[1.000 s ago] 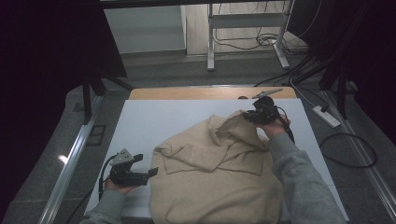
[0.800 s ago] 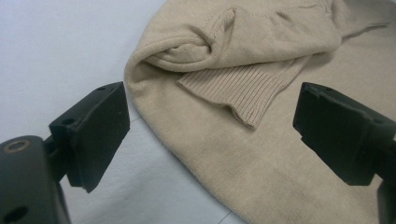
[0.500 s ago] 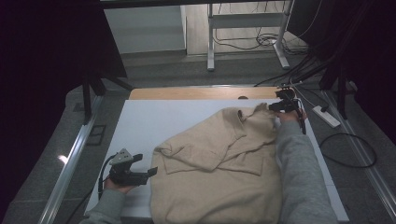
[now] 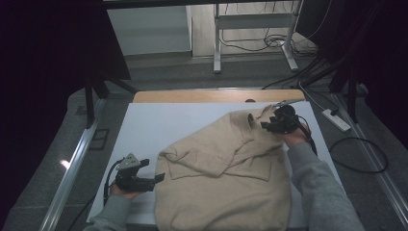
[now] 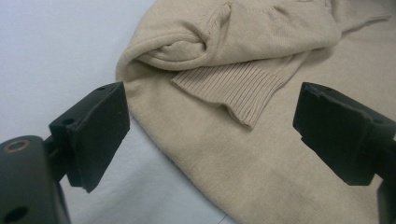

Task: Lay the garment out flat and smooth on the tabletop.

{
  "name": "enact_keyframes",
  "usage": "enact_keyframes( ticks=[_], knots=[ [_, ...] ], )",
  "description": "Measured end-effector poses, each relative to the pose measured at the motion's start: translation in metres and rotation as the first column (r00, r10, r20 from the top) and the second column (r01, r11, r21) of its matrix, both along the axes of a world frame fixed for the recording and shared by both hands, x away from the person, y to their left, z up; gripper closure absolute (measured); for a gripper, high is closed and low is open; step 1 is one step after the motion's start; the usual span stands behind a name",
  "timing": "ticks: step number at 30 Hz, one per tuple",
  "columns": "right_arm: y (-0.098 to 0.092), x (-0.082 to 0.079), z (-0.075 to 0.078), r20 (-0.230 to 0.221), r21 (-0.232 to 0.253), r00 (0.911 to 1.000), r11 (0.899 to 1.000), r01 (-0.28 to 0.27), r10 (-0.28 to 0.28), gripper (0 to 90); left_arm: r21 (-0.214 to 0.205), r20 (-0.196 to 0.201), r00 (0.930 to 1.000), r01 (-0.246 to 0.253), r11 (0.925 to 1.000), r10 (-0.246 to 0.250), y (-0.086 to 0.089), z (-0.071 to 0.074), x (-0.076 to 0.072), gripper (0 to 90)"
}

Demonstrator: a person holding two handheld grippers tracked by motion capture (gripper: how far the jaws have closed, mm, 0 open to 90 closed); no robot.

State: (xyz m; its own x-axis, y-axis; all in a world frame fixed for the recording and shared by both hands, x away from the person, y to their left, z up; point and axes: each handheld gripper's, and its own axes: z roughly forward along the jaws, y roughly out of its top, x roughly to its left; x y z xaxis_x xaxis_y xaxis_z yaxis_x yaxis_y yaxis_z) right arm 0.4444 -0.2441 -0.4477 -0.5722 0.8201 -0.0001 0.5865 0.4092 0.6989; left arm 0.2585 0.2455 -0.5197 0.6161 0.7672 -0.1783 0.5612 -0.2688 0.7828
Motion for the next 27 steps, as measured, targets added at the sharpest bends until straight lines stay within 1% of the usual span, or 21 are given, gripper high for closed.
enact_keyframes(
  ticks=[3, 4, 5, 6, 7, 8, 11, 12, 13, 16, 17, 18, 19, 20, 21, 23, 25, 27],
  knots=[
    [0.005, -0.012, -0.004, -0.041, 0.001, 0.9976, 0.998, -0.055, 0.055, 50.6, 0.001, -0.001, 1.0000, 0.001, 1.0000, -0.001, -0.001, 0.000, 0.000, 10.8],
    [0.008, -0.019, -0.006, -0.049, -0.011, 0.9951, 0.996, -0.086, 0.086, 50.2, 0.001, -0.001, 1.0000, 0.001, 1.0000, -0.001, -0.001, 0.000, 0.000, 10.8],
    [0.008, -0.019, -0.006, -0.049, -0.011, 0.9951, 0.996, -0.086, 0.086, 50.2, 0.001, -0.001, 1.0000, 0.001, 1.0000, -0.001, -0.001, 0.000, 0.000, 10.8],
    [0.011, -0.025, -0.009, -0.058, -0.017, 0.9919, 0.993, -0.115, 0.114, 50.0, 0.001, -0.002, 1.0000, 0.000, 1.0000, 0.000, -0.001, 0.000, 0.000, 10.8],
    [0.012, -0.027, -0.010, -0.060, -0.020, 0.9907, 0.992, -0.123, 0.122, 49.6, 0.001, -0.002, 1.0000, 0.000, 1.0000, 0.000, -0.001, 0.000, 0.000, 10.8],
    [0.012, -0.027, -0.010, -0.060, -0.020, 0.9907, 0.992, -0.123, 0.122, 49.6, 0.001, -0.002, 1.0000, 0.000, 1.0000, 0.000, -0.001, 0.000, 0.000, 10.8],
    [0.017, -0.035, -0.014, -0.077, -0.024, 0.9871, 0.990, -0.142, 0.140, 49.0, 0.001, -0.002, 1.0000, 0.001, 1.0000, -0.001, -0.001, -0.001, 0.000, 10.8],
    [0.018, -0.038, -0.015, -0.078, -0.023, 0.9862, 0.989, -0.148, 0.146, 49.0, 0.001, -0.002, 1.0000, 0.001, 1.0000, -0.001, -0.001, -0.001, 0.000, 10.8],
    [0.019, -0.046, -0.017, -0.079, -0.018, 0.9849, 0.988, -0.156, 0.154, 49.0, 0.001, -0.003, 1.0000, 0.001, 1.0000, -0.001, -0.001, -0.001, 0.000, 10.8],
    [0.020, -0.052, -0.018, -0.079, -0.014, 0.9830, 0.986, -0.167, 0.166, 48.9, 0.001, -0.004, 1.0000, 0.002, 1.0000, -0.002, -0.001, -0.001, 0.000, 10.8],
    [0.020, -0.061, -0.021, -0.079, -0.010, 0.9807, 0.984, -0.180, 0.179, 48.7, 0.001, -0.004, 1.0000, 0.003, 1.0000, -0.003, -0.001, -0.001, 0.000, 10.8],
    [0.020, -0.061, -0.021, -0.079, -0.010, 0.9807, 0.984, -0.180, 0.179, 48.7, 0.002, -0.003, 1.0000, 0.004, 1.0000, -0.004, -0.002, -0.001, 0.000, 10.8],
    [0.019, -0.064, -0.022, -0.078, -0.005, 0.9801, 0.983, -0.183, 0.182, 48.7, 0.003, -0.003, 1.0000, 0.004, 1.0000, -0.004, -0.002, -0.001, 0.000, 10.8],
    [0.018, -0.072, -0.024, -0.074, 0.003, 0.9790, 0.982, -0.190, 0.190, 48.5, 0.005, -0.003, 1.0000, 0.005, 1.0000, -0.005, -0.002, -0.001, 0.000, 10.8],
    [0.018, -0.072, -0.024, -0.074, 0.003, 0.9790, 0.982, -0.190, 0.190, 48.5, 0.007, -0.004, 1.0000, 0.007, 1.0000, -0.007, -0.003, -0.001, 0.000, 10.8],
    [0.016, -0.079, -0.026, -0.071, 0.018, 0.9778, 0.980, -0.197, 0.197, 48.5, 0.008, -0.005, 0.9999, 0.010, 0.9999, -0.010, -0.004, -0.001, 0.000, 10.8],
    [0.012, -0.091, -0.031, -0.068, 0.034, 0.9766, 0.979, -0.202, 0.204, 48.5, 0.010, -0.005, 0.9999, 0.011, 0.9999, -0.011, -0.005, 0.000, 0.000, 10.8],
    [0.012, -0.096, -0.034, -0.078, 0.030, 0.9751, 0.978, -0.206, 0.208, 48.1, 0.011, -0.004, 0.9999, 0.014, 0.9998, -0.014, -0.007, 0.000, 0.000, 10.8]
  ],
)
